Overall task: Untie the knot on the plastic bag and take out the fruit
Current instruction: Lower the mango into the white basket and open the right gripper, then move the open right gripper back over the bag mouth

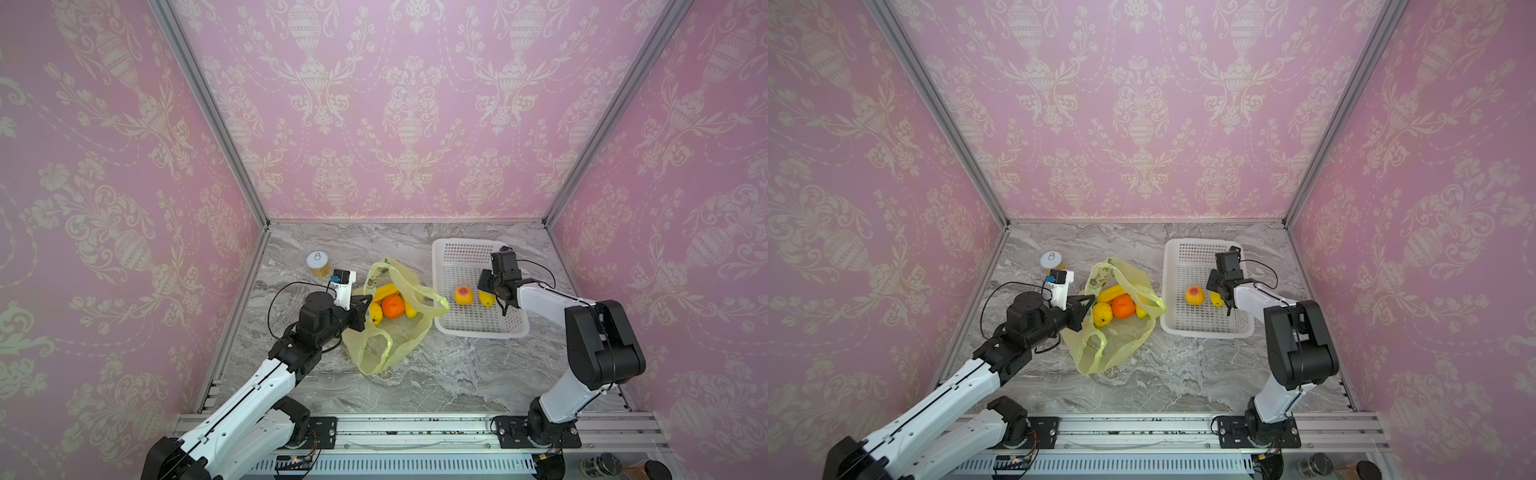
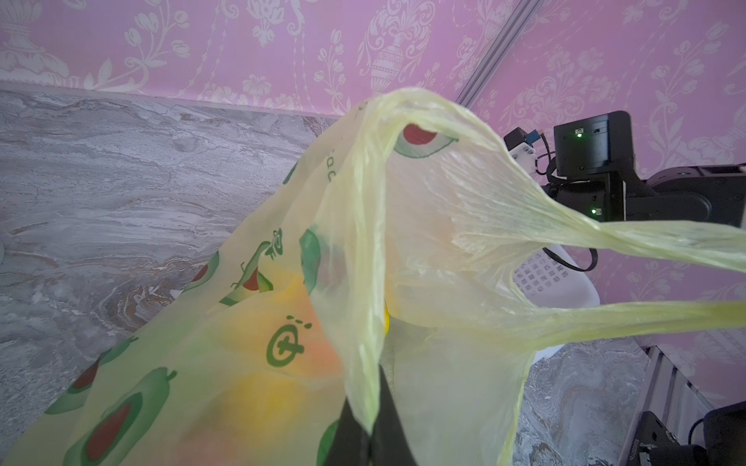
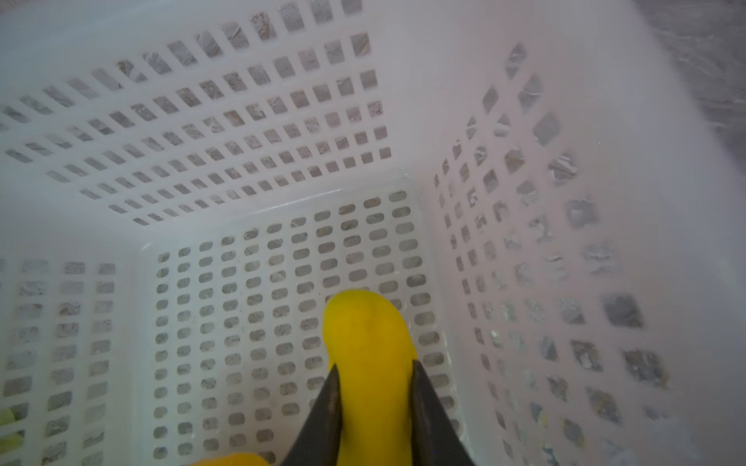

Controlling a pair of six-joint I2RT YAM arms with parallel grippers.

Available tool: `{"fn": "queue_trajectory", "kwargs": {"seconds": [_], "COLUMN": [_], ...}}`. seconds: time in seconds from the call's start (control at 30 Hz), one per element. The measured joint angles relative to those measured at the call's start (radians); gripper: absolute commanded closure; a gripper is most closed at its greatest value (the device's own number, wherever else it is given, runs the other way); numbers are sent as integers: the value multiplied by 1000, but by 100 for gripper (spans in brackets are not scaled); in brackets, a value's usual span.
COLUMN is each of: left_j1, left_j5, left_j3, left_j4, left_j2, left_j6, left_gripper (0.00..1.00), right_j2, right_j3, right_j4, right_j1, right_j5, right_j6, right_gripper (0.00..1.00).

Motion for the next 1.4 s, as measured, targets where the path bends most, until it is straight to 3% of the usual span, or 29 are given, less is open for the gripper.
{"fn": "queue_trajectory", "kwargs": {"seconds": [0.13, 0.5, 0.7, 0.9, 1.03, 1.23, 1.4], "left_j1": [0, 0, 0, 0, 0, 0, 0], "left_j5": [0, 0, 0, 0, 0, 0, 0], "left_j3": [0, 0, 0, 0, 0, 0, 0], "left_j4": [0, 0, 0, 0, 0, 0, 1], "left_j2": [0, -9, -22, -23, -23, -23, -21], "left_j6": [0, 0, 0, 0, 0, 0, 0], "left_gripper": [99, 99, 99, 99, 99, 99, 99], "right_j2": [77, 103, 88, -114, -399, -864, -1001], "right_j3": [89, 100, 66, -129, -222, -290, -283], "right_j4": [-8, 4, 41, 108, 86, 70, 35], "right_j1": [-24, -76, -74, -73, -48, 171, 320], "right_j5": [-44, -131, -154, -154, -131, -85, -110], "right_j6": [9, 39, 37, 37, 35, 12, -6], "right_gripper": [82, 26, 17, 21, 29, 49, 64]}}
